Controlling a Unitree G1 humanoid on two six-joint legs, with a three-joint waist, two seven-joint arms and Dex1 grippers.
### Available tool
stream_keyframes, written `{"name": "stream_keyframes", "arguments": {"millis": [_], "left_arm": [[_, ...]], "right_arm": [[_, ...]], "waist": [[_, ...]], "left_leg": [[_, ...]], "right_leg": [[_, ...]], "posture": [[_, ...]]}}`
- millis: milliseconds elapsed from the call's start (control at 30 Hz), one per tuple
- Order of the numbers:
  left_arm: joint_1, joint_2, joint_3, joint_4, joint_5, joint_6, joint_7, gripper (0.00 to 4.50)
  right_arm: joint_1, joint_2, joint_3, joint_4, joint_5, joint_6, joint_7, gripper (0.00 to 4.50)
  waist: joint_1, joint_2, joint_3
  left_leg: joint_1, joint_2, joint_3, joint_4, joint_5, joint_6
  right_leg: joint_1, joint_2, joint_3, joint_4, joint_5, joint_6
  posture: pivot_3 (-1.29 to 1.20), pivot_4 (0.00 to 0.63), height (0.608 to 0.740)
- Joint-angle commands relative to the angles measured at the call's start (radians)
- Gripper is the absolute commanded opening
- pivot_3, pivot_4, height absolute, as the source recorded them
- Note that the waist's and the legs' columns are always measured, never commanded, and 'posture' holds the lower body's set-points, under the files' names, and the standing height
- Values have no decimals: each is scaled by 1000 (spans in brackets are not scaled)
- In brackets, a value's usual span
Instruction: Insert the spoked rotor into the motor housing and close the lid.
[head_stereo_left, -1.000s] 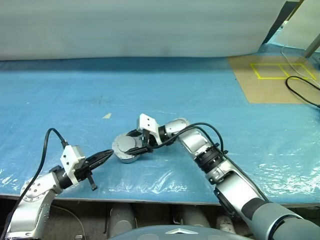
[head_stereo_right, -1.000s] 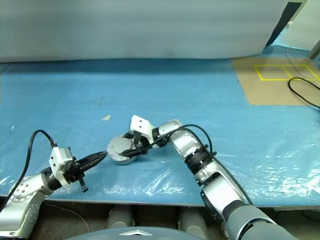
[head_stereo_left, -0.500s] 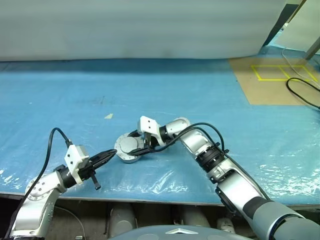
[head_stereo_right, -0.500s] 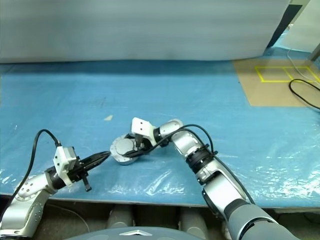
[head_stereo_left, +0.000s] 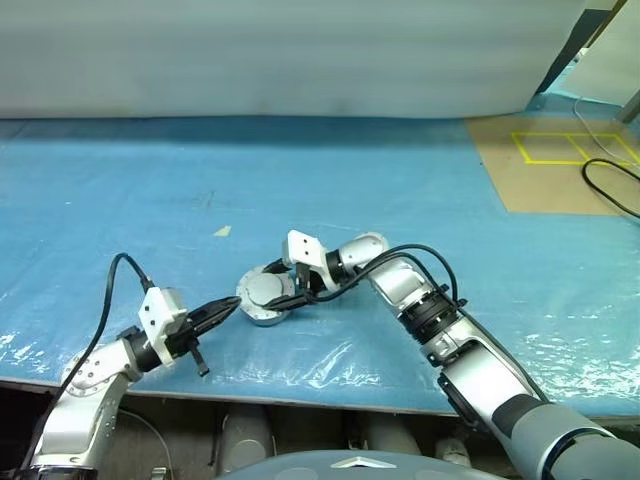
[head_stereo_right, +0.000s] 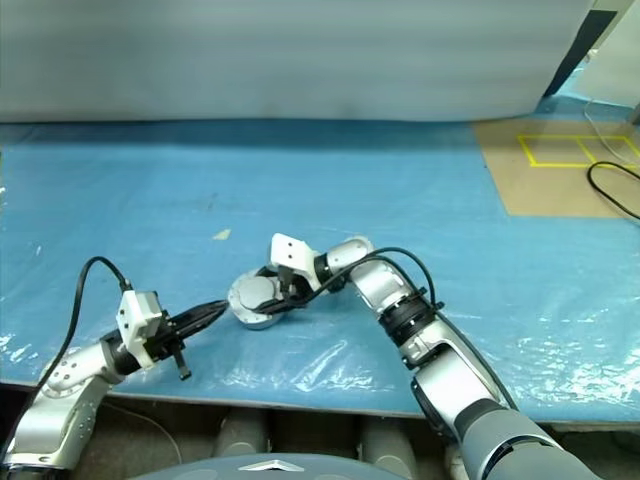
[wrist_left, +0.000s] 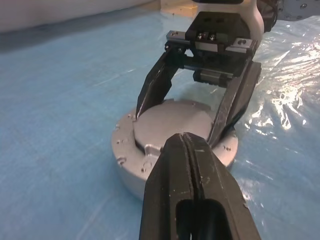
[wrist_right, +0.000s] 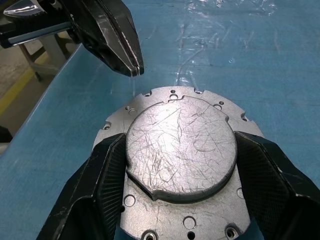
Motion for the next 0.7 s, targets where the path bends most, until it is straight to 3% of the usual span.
{"name": "stream_keyframes", "arguments": {"millis": [33,367,700], "left_arm": [[-38,-18,-34,13,32,-35,10,0],[-140,-19,-94,197,159,-143,29,0],[-141,7,-128,216,147,-133,-8,0]], "right_arm": [[45,-22,43,61,-53,60,-6,2964],[60,-28,40,53,-54,68,-22,2964],[61,-34,34,36,-47,86,-31,2964]], "waist": [[-1,0,0],[-3,2,-3],[5,6,-8]], "left_leg": [[0,0,0,0,0,0],[0,-1,0,-1,0,0],[1,0,0,-1,0,0]], "right_leg": [[0,1,0,0,0,0],[0,0,0,0,0,1],[0,-1,1,0,-1,2]], "posture": [[0,150,740],[0,150,740],[0,150,740]]}}
